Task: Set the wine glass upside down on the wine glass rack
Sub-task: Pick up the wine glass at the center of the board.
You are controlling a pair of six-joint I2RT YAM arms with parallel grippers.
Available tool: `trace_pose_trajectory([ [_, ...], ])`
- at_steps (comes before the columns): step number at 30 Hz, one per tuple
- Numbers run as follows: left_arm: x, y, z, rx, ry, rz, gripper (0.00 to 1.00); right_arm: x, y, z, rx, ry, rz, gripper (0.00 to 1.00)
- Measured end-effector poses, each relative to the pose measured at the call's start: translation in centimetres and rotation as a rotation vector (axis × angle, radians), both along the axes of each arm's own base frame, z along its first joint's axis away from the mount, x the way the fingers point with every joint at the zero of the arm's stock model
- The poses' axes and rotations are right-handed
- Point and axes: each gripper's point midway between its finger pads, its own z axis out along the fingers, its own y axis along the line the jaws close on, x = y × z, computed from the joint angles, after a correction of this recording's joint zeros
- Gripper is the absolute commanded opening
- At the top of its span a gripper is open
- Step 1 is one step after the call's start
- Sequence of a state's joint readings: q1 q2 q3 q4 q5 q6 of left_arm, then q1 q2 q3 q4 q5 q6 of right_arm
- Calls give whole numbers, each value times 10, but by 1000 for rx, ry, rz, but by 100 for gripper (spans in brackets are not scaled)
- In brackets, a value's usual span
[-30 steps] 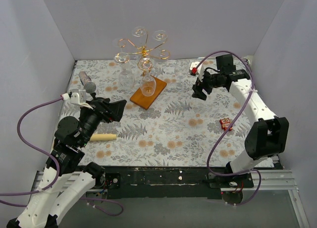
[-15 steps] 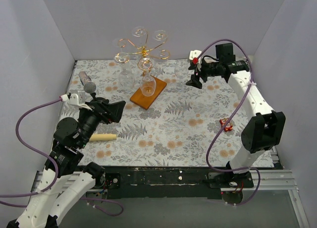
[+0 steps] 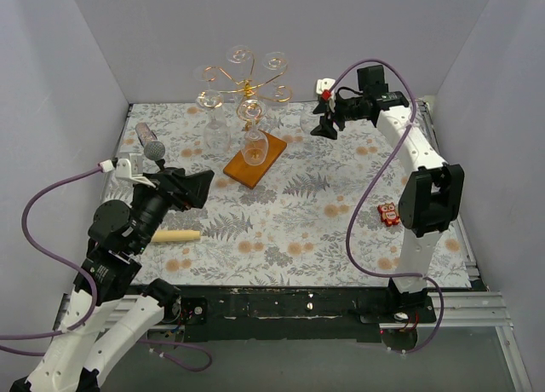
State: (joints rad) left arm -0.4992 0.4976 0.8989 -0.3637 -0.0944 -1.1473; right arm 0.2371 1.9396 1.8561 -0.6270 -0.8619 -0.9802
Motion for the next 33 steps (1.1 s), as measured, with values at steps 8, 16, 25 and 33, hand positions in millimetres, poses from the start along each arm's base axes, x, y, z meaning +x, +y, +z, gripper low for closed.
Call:
trace_pose_trajectory([
  [8,5,-3,-6,11,23,0,98,15,0,-5,-17,-13,-21,70],
  [16,5,-2,-6,12,26,3,98,23,-2,-26,-45,17,-39,66],
  [25,5,-2,-9,16,34,5,98,27,-3,-26,-57,-8,-36,46],
  [33,3,1,-9,14,32,11,98,29,-5,-28,-73,-22,-35,19],
])
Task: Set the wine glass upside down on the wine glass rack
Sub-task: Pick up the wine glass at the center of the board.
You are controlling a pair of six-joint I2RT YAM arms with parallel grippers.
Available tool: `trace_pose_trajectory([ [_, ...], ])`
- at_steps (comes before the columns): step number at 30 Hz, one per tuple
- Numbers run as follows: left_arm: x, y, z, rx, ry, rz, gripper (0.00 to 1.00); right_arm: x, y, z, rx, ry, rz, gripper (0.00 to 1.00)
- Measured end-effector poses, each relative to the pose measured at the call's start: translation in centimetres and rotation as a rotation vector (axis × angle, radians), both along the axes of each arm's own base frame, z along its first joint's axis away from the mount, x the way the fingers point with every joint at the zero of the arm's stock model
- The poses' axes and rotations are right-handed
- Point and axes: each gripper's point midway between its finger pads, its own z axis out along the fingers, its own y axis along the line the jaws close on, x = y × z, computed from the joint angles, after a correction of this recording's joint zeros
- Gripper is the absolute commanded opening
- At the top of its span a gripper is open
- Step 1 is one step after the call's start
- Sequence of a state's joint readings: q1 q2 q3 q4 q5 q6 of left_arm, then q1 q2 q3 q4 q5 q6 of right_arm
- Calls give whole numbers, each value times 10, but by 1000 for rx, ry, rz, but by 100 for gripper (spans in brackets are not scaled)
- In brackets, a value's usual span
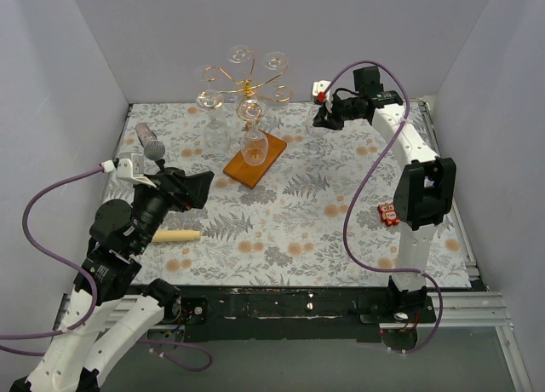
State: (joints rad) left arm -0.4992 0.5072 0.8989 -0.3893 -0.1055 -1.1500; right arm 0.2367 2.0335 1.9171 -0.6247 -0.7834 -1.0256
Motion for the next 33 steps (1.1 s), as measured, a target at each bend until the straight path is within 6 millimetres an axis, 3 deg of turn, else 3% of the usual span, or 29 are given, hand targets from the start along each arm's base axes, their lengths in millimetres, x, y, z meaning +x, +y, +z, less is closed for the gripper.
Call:
trace_pose_trajectory([
  [5,-2,1,2,-6,-6,2,98,-3,0,-1,2,15,3,8],
  [16,-6,-1,5,-24,-13,-21,98,-19,-4,1,17,129,-56,2],
  [26,-20,-9,19,-85,-48,-95,98,-75,-13,44,97,253,-126,1],
  [33,-31,-21,20,-118,-31,-177,98,-132,-21,52,139,341,-138,1],
])
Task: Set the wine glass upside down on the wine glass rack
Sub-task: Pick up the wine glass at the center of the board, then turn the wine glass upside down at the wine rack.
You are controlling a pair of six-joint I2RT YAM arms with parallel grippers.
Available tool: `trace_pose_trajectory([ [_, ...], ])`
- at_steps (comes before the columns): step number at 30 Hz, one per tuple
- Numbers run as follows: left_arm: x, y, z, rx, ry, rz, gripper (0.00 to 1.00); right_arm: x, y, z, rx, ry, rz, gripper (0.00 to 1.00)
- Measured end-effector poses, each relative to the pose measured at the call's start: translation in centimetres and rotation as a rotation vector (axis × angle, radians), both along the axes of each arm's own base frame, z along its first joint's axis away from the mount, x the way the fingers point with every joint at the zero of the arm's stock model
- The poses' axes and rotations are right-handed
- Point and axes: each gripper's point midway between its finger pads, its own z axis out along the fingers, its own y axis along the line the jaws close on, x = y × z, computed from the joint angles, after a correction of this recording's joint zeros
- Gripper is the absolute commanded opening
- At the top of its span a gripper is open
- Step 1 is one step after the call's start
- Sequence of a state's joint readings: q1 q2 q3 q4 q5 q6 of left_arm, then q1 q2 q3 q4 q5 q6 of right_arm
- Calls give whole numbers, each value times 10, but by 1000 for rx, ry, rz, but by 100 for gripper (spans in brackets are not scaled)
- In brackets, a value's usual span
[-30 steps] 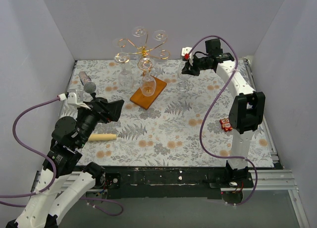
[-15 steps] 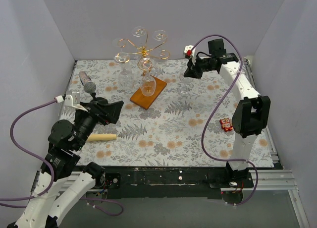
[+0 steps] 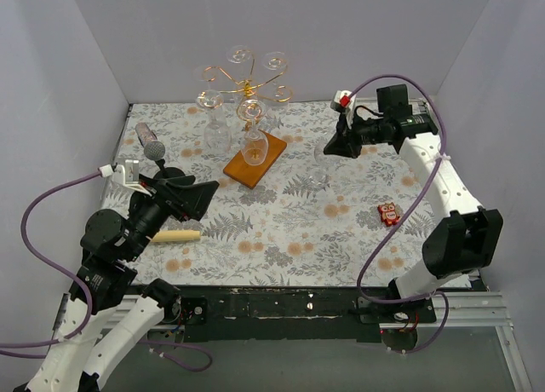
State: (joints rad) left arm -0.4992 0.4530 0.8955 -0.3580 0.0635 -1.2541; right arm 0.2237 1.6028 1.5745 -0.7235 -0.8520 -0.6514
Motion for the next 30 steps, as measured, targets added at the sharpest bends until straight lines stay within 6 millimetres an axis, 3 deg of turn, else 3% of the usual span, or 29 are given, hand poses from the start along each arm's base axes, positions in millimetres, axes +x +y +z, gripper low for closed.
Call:
trace_pose_trajectory([
  [8,-15,-7,-22,-68,50,-70,98,-60,-6,12,58,37,4,1],
  [14,-14,-23,-80,-108,202,-137,98,-96,-16,17,105,23,6,1],
  [19,-17,-36,-133,-127,359,-192,98,-111,-27,5,118,49,-22,1],
  [25,-25,-50,-154,-178,425,-279,98,-121,-31,0,135,66,-29,1],
  [30,-33,-61,-186,-220,529,-350,98,-127,-30,3,156,75,-18,1],
])
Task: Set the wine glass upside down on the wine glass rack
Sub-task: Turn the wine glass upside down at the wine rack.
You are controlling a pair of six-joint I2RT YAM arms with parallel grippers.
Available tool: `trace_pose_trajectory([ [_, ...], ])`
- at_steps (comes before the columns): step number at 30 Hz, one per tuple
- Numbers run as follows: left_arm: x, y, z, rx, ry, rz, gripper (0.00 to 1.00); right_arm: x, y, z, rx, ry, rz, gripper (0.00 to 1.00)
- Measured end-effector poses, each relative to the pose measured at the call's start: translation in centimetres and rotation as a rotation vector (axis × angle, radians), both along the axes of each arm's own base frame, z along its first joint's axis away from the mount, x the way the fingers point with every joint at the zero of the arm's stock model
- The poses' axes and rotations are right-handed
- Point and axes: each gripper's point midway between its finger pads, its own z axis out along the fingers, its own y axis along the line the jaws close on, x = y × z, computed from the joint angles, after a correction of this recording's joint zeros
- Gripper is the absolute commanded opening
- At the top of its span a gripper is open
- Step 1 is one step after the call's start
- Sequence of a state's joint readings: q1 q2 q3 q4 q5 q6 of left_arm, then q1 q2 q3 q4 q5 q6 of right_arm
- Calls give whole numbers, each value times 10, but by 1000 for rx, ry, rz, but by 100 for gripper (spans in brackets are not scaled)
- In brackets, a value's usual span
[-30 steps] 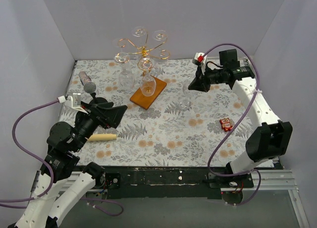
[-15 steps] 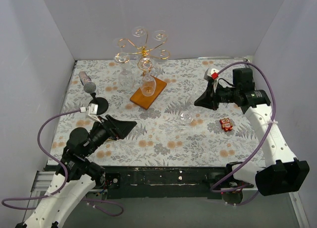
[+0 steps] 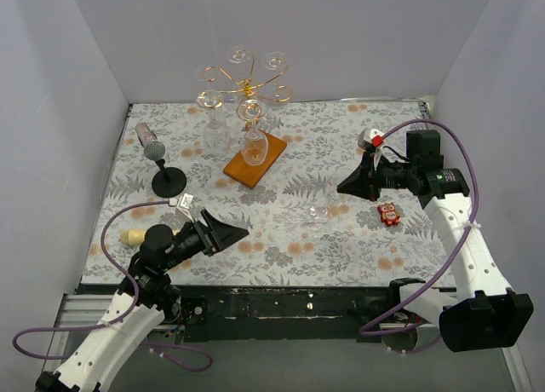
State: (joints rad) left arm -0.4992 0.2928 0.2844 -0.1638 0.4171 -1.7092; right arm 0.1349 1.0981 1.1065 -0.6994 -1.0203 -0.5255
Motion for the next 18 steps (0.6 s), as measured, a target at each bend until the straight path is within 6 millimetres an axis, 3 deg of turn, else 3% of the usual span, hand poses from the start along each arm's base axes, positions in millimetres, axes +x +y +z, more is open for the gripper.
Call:
trace_pose_trajectory([
  [4,-5,-4,-16,-21,65,-27,98,-2,0,-2,8,11,5,1],
  [18,-16,-16,-17,-64,98,-92,98,-4,3,3,32,13,18,1],
])
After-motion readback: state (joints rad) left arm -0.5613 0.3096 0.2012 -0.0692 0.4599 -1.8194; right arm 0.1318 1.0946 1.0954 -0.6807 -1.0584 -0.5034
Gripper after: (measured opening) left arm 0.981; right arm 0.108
